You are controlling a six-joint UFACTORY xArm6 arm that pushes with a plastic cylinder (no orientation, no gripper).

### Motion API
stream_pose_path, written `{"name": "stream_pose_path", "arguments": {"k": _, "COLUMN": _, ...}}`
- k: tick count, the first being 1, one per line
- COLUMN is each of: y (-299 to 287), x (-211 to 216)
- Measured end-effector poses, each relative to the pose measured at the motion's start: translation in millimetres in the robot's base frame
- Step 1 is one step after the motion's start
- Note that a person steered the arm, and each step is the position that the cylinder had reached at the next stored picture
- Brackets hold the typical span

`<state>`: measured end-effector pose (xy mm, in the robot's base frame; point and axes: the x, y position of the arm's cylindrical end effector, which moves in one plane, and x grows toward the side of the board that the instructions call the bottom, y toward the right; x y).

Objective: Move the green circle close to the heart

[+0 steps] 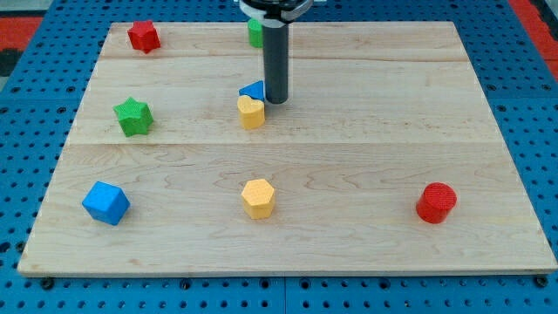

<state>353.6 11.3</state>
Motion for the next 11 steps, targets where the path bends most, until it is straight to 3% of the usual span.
{"name": "stream_pose_path", "arguments": {"k": 1, "y": 96, "x": -58}}
{"name": "stream_pose_path", "arguments": {"k": 2, "y": 98, "x": -130}}
{"name": "stream_pose_path", "arguments": {"k": 3, "y": 36, "x": -161}}
{"name": "stream_pose_path", "arguments": {"k": 4, "y": -44, "x": -159}}
{"name": "stream_pose_path", "arguments": {"k": 5, "y": -62, "x": -140}}
{"name": "stream_pose_path", "arguments": {"k": 6, "y": -90, "x": -58}}
{"name": "stream_pose_path", "arguments": {"k": 7, "y": -58, "x": -105}}
{"name": "stream_pose_path", "arguments": {"k": 8, "y": -124, "x": -109}}
{"name": "stream_pose_path", "arguments": {"k": 9, "y": -152, "x": -55}}
{"name": "stream_pose_path", "arguments": {"k": 10, "y": -118, "x": 15}}
{"name": "stream_pose_path", "arguments": {"k": 11, "y": -96, "x": -8}}
